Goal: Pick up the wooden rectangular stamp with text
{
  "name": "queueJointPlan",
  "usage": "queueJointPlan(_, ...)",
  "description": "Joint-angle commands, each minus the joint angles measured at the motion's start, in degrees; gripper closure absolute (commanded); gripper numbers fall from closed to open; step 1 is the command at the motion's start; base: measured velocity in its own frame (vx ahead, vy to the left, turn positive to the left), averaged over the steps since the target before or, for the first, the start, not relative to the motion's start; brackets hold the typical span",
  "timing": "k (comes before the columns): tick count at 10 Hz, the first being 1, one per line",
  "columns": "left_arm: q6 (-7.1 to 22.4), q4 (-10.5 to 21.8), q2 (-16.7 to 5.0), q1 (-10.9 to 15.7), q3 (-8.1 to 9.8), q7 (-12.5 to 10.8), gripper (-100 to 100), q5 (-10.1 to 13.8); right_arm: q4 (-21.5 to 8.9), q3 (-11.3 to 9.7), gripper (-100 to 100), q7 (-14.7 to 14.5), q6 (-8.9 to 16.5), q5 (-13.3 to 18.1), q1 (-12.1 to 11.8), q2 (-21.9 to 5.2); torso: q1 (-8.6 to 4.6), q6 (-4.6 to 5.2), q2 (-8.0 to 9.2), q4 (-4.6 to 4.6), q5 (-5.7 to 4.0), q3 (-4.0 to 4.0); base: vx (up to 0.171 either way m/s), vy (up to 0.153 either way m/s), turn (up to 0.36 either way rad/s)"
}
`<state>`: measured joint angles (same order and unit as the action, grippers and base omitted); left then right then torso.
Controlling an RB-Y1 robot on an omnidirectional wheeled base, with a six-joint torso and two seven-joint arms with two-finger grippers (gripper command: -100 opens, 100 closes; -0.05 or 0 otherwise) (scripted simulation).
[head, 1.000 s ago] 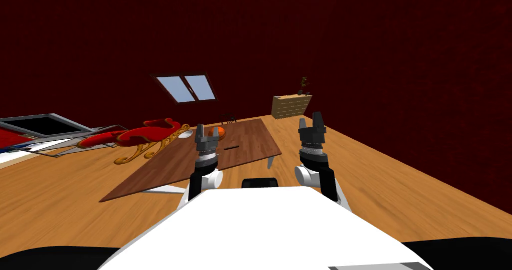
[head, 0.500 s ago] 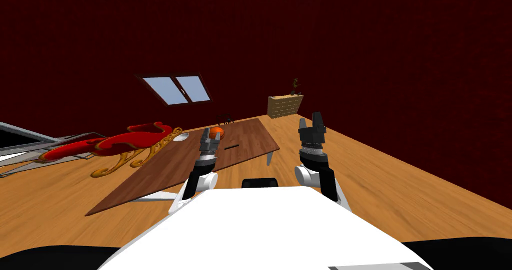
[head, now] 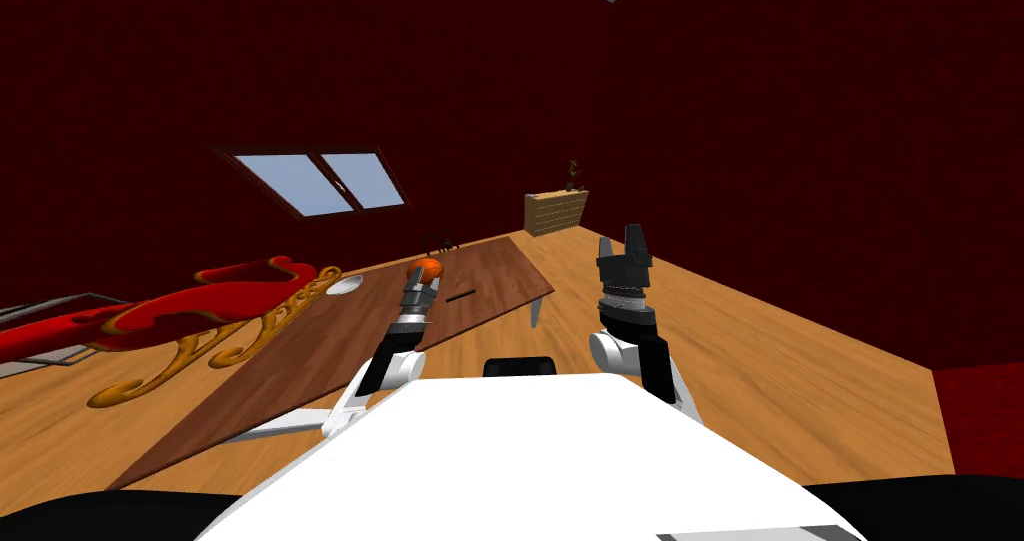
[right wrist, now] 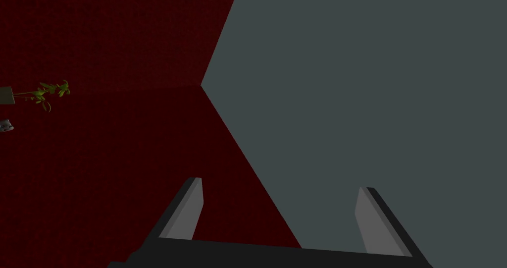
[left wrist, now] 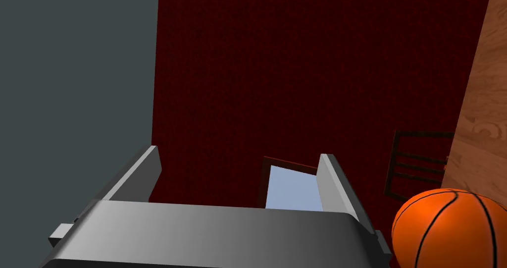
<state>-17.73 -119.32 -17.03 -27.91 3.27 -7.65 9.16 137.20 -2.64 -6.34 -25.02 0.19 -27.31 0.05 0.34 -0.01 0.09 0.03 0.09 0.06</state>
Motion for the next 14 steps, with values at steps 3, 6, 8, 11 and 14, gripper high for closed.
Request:
queueJointPlan(3,6.05,4.12,-2.97,-0.31,2.43,-2.88,-100,1.56,0.00,0.00,0,0.00,0.00,0.00,0.00,0.00,-0.02,-0.02,0.00,0.00,-0.01,0.00,-0.052,0.059,-0.205)
queueJointPlan(6,9.11,6.11,-4.28,-0.48,3.67,-4.24,-100,2.40,0.00,0.00,0,0.00,0.00,0.00,0.01,0.00,0.04,0.02,0.03,0.00,0.00,0.01,-0.050,0.063,-0.155)
queueJointPlan(8,12.02,8.15,-5.53,-0.62,4.96,-5.59,-100,3.30,0.00,0.00,0,0.00,0.00,0.00,0.01,0.00,0.02,0.03,-0.03,-0.01,0.00,-0.02,-0.037,0.058,-0.205)
queueJointPlan(11,15.27,10.24,-6.71,-0.75,6.30,-6.91,-100,4.27,0.00,0.00,0,0.00,0.00,0.00,-0.01,0.00,0.00,-0.03,-0.04,0.00,0.00,-0.02,-0.040,0.047,-0.130)
queueJointPlan(14,20.16,14.53,-8.91,-0.91,9.10,-9.42,-100,6.39,0.00,0.00,0,0.00,0.00,0.00,-0.01,0.00,-0.06,-0.01,-0.13,-0.03,-0.02,-0.07,-0.033,0.044,-0.221)
